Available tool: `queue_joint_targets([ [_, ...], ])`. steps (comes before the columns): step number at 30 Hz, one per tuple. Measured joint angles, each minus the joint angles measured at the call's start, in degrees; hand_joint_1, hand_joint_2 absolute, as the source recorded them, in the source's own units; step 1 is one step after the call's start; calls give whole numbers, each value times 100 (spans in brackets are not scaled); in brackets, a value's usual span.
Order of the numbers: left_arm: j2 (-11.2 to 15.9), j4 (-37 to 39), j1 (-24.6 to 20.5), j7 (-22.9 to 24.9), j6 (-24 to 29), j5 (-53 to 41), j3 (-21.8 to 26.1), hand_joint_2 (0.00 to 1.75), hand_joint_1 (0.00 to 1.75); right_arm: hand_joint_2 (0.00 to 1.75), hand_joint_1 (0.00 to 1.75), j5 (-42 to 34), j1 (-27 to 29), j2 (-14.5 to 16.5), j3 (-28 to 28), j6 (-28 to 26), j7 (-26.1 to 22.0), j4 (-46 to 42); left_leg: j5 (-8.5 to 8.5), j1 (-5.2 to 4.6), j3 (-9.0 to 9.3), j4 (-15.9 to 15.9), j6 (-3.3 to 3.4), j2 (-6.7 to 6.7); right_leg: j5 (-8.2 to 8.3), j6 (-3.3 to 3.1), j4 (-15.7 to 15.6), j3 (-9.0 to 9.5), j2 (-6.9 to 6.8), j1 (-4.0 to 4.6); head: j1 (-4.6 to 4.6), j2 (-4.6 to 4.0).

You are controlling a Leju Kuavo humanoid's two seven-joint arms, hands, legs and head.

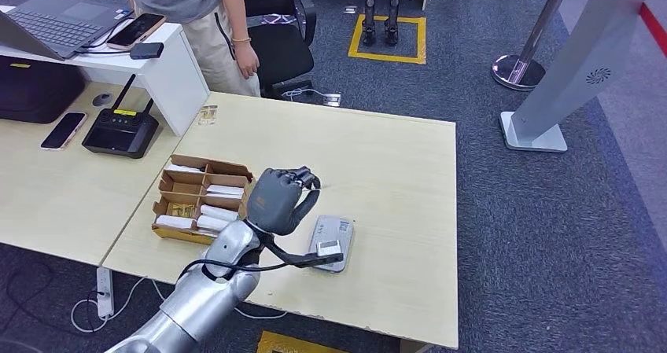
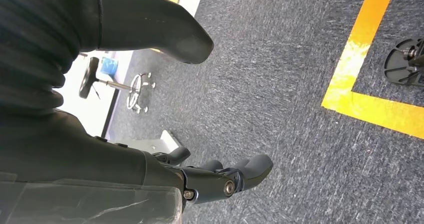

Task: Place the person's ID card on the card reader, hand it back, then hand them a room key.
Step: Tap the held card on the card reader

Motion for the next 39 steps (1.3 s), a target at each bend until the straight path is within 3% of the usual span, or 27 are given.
queue_joint_targets([
  [4, -33, 296, -61, 288, 96, -593, -504, 175, 175, 175, 0, 30, -16, 0, 29, 5, 12, -1, 0, 0, -1, 0, 0, -1, 0, 0, 0, 0, -1, 0, 1, 0],
  [7, -39, 880, -268, 902, 117, -1505, -1328, 175, 175, 175, 0, 80, -37, 0, 119, 5, 48, -2, 0, 0, -1, 0, 0, -1, 0, 0, 1, 1, -1, 0, 1, 0],
  [9, -34, 1126, -368, 1211, 94, -1841, -1609, 175, 175, 175, 0, 90, -39, 0, 143, -7, 63, -2, 0, 0, -1, 0, 0, -1, 0, 0, 1, 0, -1, 0, 0, 0],
  [15, -25, 1426, -492, 1772, -54, -2335, -1769, 175, 175, 175, 0, 54, -34, 0, 143, -47, 58, -2, 0, 0, -1, 0, 0, -1, 0, 0, 1, 0, -1, 0, 1, 0],
  [21, 30, 1656, -716, 2708, -343, -2483, -2102, 175, 175, 175, 0, -10, -15, 0, 143, -94, 39, 0, 0, 1, -1, 0, 0, -1, 0, 0, 1, 1, -1, 1, 1, 0],
  [39, -184, 2002, -751, 2031, -616, -2249, -2180, 175, 175, 175, 0, -29, 3, 0, 143, -110, 24, 0, 0, 0, -2, 0, 0, -2, 0, 0, 1, 1, -1, 0, 1, 0],
])
